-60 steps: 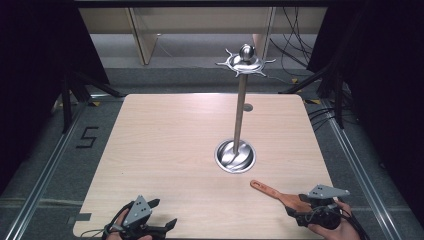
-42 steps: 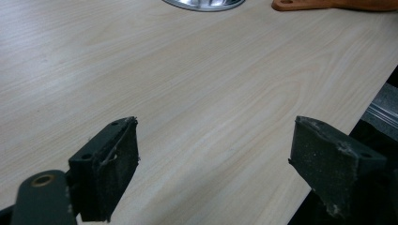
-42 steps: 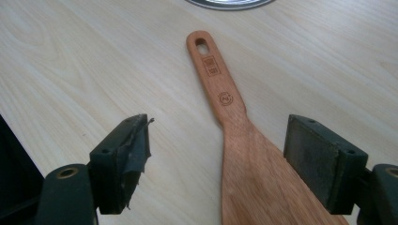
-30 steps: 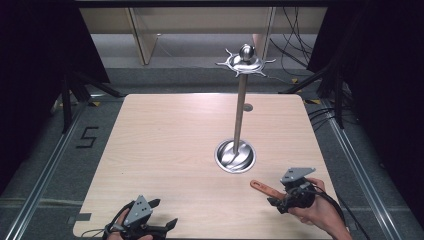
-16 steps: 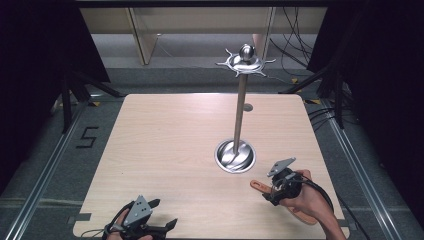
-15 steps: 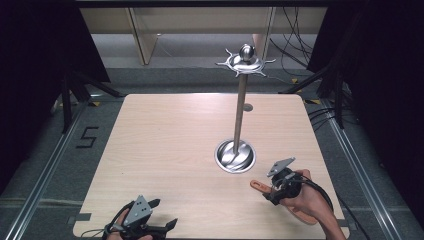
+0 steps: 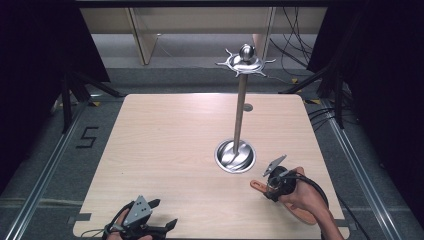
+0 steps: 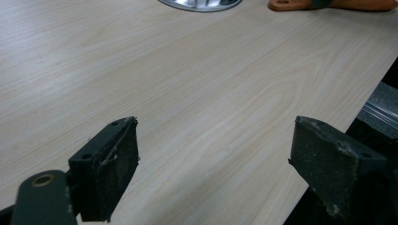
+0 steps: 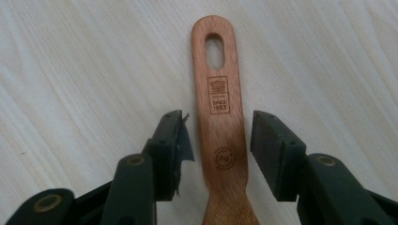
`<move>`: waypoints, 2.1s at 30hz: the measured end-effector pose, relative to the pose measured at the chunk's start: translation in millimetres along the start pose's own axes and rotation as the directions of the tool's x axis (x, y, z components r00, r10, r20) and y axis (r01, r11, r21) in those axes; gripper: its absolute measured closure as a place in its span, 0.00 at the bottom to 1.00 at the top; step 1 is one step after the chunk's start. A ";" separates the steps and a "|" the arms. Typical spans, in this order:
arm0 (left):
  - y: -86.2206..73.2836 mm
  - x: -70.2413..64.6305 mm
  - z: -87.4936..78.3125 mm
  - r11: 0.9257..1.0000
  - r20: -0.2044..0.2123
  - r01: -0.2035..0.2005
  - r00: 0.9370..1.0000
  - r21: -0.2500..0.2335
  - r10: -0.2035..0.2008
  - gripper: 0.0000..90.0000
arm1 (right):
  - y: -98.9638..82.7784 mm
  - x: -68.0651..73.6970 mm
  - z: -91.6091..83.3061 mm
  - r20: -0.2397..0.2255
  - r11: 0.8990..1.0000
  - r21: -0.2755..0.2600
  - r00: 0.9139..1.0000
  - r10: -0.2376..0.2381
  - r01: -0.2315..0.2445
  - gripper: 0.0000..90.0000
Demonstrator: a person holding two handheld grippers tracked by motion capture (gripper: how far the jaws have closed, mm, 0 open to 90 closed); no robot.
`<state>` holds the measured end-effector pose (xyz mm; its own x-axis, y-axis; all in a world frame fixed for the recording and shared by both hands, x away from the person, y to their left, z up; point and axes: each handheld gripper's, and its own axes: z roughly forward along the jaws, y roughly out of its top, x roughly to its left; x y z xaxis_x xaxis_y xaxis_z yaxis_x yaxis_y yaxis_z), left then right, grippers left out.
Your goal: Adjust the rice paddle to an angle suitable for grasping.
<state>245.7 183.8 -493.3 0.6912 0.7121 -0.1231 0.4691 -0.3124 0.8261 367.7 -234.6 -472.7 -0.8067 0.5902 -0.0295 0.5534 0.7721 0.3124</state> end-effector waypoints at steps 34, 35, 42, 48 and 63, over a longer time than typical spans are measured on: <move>0.6 -1.3 0.2 1.000 0.011 0.000 1.000 -0.010 0.001 0.17 | 5.1 -4.6 -35.3 0.077 0.999 -0.030 0.997 -0.028 0.030 0.74; 0.8 -1.0 0.3 1.000 0.011 0.005 1.000 -0.011 -0.005 0.17 | 3.2 -4.2 -39.4 0.080 0.999 -0.042 0.997 -0.009 0.012 0.74; 1.4 -0.3 -0.6 1.000 0.010 -0.005 1.000 -0.008 0.005 0.17 | -7.0 -13.6 -65.6 0.084 0.988 -0.153 0.996 0.015 -0.002 0.74; 1.4 0.1 -0.6 1.000 0.007 -0.009 1.000 -0.005 0.009 0.17 | -16.6 -19.1 -82.2 0.110 0.974 -0.224 0.992 0.056 -0.030 0.74; 1.7 2.1 -0.7 1.000 0.003 -0.030 1.000 -0.007 0.030 0.17 | -16.1 -27.2 -129.7 0.133 0.894 -0.444 0.982 0.130 -0.059 0.74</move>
<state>247.5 185.2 -491.8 0.7064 0.7008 -0.0998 0.4444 -0.3293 0.8331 353.9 -293.6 -353.8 -0.6929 0.7119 -0.1144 0.4499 0.5508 0.7029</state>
